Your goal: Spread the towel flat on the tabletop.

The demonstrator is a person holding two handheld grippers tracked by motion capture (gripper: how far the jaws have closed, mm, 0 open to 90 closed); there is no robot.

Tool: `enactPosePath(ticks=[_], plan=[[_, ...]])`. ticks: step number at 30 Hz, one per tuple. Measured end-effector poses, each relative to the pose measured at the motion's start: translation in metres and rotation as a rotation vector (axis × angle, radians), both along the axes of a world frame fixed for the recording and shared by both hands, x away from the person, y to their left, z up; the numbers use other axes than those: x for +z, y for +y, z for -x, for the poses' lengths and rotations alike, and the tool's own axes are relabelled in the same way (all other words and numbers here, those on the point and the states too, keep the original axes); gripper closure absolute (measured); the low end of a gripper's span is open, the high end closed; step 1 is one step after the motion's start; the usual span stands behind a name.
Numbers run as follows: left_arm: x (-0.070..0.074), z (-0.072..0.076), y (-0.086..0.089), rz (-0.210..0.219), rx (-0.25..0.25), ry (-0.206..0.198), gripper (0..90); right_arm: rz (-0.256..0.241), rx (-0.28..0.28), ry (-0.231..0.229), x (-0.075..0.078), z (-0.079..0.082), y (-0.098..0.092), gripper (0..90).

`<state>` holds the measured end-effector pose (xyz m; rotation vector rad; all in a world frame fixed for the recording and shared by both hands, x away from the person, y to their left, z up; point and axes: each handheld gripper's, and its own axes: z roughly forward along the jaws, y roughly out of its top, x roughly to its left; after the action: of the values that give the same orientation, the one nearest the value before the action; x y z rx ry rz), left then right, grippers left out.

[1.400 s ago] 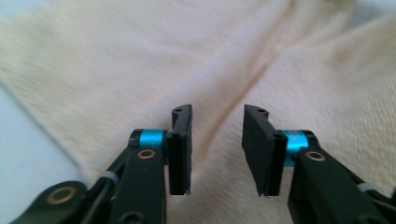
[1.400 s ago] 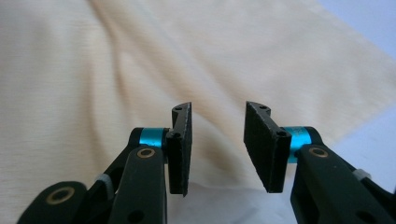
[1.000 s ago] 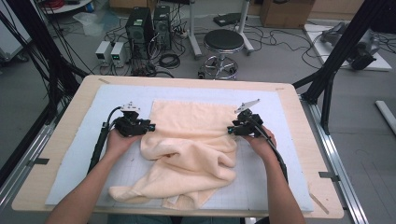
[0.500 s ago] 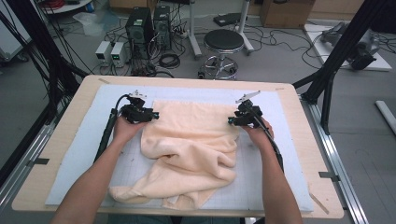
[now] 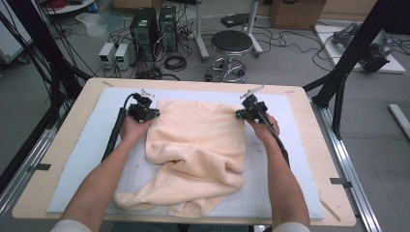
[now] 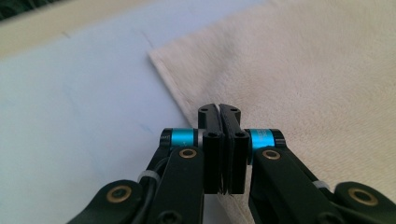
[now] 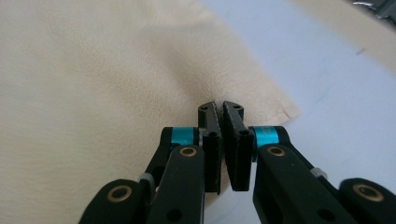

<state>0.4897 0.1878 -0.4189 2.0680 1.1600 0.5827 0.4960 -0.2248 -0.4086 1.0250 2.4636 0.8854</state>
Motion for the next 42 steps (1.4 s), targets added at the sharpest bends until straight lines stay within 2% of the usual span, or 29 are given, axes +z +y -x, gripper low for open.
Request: enactPosePath(ticks=[1,2,3,4,5,6,8,9,11,12,15,18,19,21,22,23,24,25,26,27,28,31,34,36,38,39,40,41,42], plan=[[0.007,-0.006,0.001,0.005,0.019,-0.022,87.8,-0.015,-0.021,0.004,0.01,-0.007,0.0,86.7],[0.013,-0.013,0.0,0.006,0.043,-0.047,87.8,-0.001,-0.032,-0.036,0.02,-0.014,0.001,86.3],[0.017,-0.017,-0.002,-0.013,0.066,-0.066,87.2,-0.006,-0.047,-0.067,0.029,-0.02,0.003,83.5],[0.019,-0.021,-0.002,-0.026,0.084,-0.076,84.4,-0.023,-0.057,-0.097,0.035,-0.026,0.005,74.9],[0.018,-0.022,-0.001,-0.016,0.082,-0.064,72.3,-0.02,-0.08,-0.096,0.036,-0.03,0.007,67.6],[0.016,-0.023,0.003,0.006,0.064,-0.03,69.9,-0.001,-0.071,-0.081,0.033,-0.031,0.008,64.4],[0.009,-0.021,0.007,0.004,0.025,0.037,65.2,0.046,-0.053,-0.003,0.02,-0.029,0.009,59.1],[0.005,-0.018,0.009,0.01,0.013,0.043,63.5,0.06,-0.043,0.025,0.014,-0.027,0.007,55.9],[-0.001,-0.011,0.011,0.02,0.002,0.055,60.8,0.05,-0.038,0.089,0.006,-0.023,0.003,54.2],[-0.003,-0.007,0.011,0.009,-0.007,0.067,60.3,0.049,-0.043,0.07,0.004,-0.018,0.002,54.3],[-0.008,0.008,0.008,0.028,-0.072,0.079,58.4,0.013,-0.015,0.144,0.003,-0.011,0.002,49.5],[-0.01,0.024,0.005,0.055,-0.137,0.081,59.0,-0.015,0.051,0.158,0.009,0.002,0.009,49.6],[-0.011,0.027,0.005,0.07,-0.149,0.09,58.8,-0.02,0.083,0.127,0.01,0.009,0.013,51.0],[-0.012,0.034,0.004,0.06,-0.179,0.096,58.1,0.004,0.108,0.074,0.007,0.023,0.018,51.8],[-0.013,0.039,0.004,0.06,-0.191,0.083,57.4,0.004,0.112,0.085,0.004,0.025,0.018,51.7],[-0.013,0.041,0.003,0.051,-0.198,0.081,55.3,0.001,0.118,0.107,-0.003,0.03,0.016,52.0],[-0.012,0.043,0.003,0.033,-0.195,0.075,53.6,0.007,0.115,0.11,-0.006,0.033,0.016,53.1],[-0.012,0.043,0.002,0.013,-0.177,0.066,50.9,0.011,0.121,0.113,-0.01,0.036,0.016,54.9],[-0.011,0.044,0.0,-0.036,-0.131,0.043,47.5,0.015,0.12,0.123,-0.015,0.039,0.016,56.3],[-0.009,0.045,0.0,-0.041,-0.123,0.035,43.5,-0.002,0.109,0.104,-0.018,0.045,0.014,65.2],[-0.008,0.046,0.0,-0.034,-0.126,0.029,44.0,-0.014,0.109,0.108,-0.018,0.047,0.014,69.7],[0.0,0.053,0.003,0.033,-0.138,-0.005,46.1,-0.021,0.133,0.118,-0.018,0.052,0.014,83.8],[0.0,0.062,0.003,0.063,-0.195,0.014,48.7,0.003,0.167,0.125,-0.014,0.059,0.016,84.7],[-0.004,0.065,0.002,0.051,-0.239,0.062,49.8,-0.003,0.187,0.128,-0.011,0.063,0.016,84.6],[-0.007,0.072,0.0,0.063,-0.268,0.047,49.0,-0.008,0.184,0.103,-0.007,0.069,0.014,83.7],[-0.008,0.075,0.0,0.076,-0.295,0.059,49.2,-0.026,0.178,0.086,-0.006,0.071,0.012,82.2],[-0.011,0.077,-0.001,0.071,-0.316,0.081,50.1,-0.044,0.174,0.077,-0.004,0.073,0.01,80.4],[-0.015,0.078,-0.003,0.047,-0.334,0.113,51.7,-0.048,0.174,0.076,-0.004,0.073,0.009,73.9],[-0.017,0.08,-0.003,0.037,-0.34,0.093,52.9,-0.042,0.173,0.087,-0.006,0.072,0.009,70.5]])
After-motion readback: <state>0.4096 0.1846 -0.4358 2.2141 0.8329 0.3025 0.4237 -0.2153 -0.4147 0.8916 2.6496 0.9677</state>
